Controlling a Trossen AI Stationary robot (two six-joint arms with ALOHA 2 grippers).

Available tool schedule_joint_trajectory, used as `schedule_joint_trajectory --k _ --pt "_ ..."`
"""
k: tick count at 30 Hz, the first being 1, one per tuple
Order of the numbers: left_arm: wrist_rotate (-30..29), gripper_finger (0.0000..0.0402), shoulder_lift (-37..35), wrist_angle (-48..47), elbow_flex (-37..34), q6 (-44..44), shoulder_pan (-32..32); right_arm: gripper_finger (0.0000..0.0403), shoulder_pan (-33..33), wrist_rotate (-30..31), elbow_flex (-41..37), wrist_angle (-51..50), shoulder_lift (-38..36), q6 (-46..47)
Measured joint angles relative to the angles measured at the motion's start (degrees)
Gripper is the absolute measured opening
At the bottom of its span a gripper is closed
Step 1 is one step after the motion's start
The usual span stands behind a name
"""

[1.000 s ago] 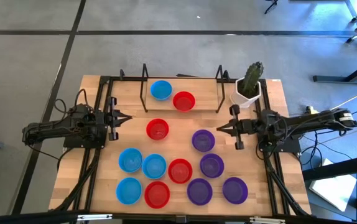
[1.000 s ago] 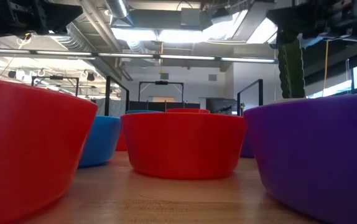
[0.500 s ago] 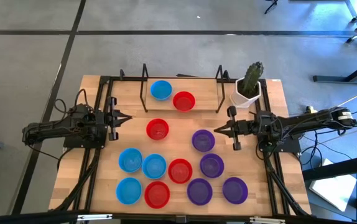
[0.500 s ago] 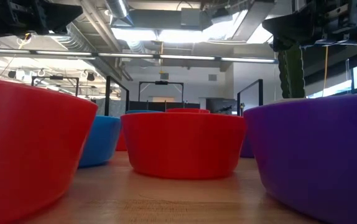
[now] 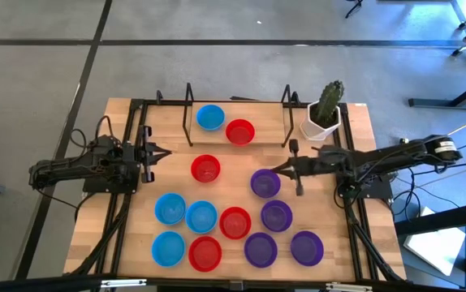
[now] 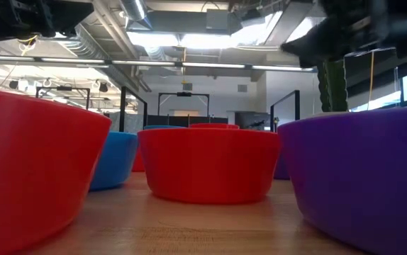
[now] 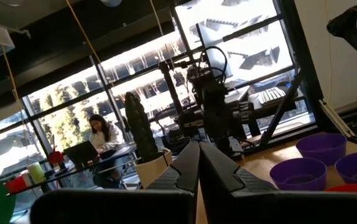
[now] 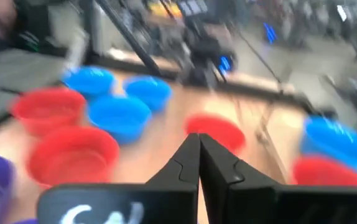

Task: Pick & Place Mini bowls
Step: Put the purple bowl on the shelf

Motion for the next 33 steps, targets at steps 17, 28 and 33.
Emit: schedule_joint_trajectory --k 17,28,33 --pt "-0.01 0.0002 0.01 -0.73 0.00 0.00 0.00 0.0024 1.27 10.85 34.80 -49.53 26.17 14.54" --pt "0.00 0.0008 0.02 -0.83 0.00 0.00 0.00 0.0176 1.27 5.31 48.06 -71.64 37.39 16.75" --pt "0.00 0.0002 0.00 -0.83 0.00 -0.02 0.00 0.0234 -0.31 5.15 48.26 -71.74 39.44 24.50"
